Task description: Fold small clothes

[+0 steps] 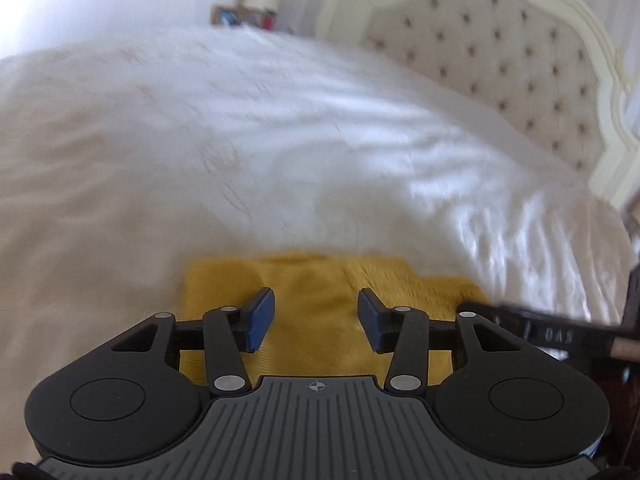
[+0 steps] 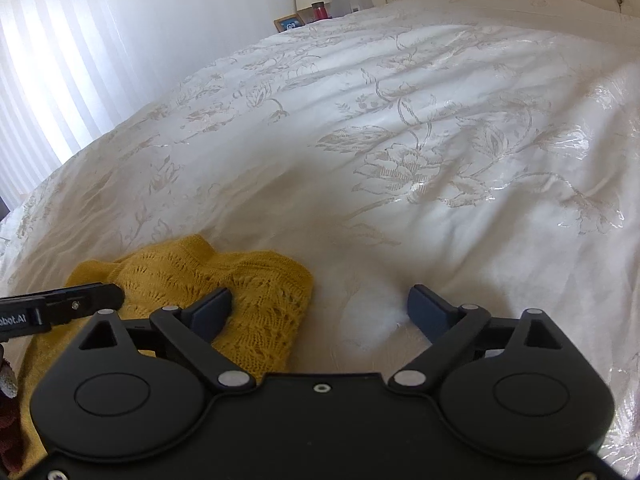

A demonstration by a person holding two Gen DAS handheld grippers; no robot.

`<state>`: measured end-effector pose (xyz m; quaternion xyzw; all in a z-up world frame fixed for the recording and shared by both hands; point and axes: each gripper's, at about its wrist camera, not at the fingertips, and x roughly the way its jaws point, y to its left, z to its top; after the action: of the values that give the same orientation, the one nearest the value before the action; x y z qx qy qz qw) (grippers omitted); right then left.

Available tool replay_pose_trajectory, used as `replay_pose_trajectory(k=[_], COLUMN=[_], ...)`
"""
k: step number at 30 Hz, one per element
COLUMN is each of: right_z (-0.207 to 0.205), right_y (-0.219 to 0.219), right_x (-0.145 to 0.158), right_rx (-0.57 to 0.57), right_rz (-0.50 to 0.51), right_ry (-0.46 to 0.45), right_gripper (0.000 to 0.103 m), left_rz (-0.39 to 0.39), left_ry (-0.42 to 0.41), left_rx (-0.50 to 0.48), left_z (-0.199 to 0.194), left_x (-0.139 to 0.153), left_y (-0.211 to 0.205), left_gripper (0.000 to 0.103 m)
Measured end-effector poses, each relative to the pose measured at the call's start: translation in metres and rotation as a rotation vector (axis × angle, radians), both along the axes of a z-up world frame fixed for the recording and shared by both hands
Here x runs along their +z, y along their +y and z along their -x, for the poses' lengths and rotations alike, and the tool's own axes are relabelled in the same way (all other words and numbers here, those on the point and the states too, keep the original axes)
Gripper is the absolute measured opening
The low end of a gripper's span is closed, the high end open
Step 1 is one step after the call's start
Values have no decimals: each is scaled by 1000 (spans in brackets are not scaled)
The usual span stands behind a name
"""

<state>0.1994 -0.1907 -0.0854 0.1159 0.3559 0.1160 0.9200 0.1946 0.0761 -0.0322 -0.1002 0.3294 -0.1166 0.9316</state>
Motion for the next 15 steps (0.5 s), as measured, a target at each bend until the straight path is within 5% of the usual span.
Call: replay_pose_trajectory(k=[6, 15], right_z=[8, 43], right_y=[-13, -14], right_x=[11, 61], right_rx=[-57, -96], right_rz=[-5, 14], right_ry=[-10, -157], right_gripper=[102, 102], left_rz=[-134, -138], left_ry=[-21, -27], left_rx=[77, 138], left_z=[26, 82], left_x=[27, 55], left_y=[26, 41], left_gripper=[45, 53])
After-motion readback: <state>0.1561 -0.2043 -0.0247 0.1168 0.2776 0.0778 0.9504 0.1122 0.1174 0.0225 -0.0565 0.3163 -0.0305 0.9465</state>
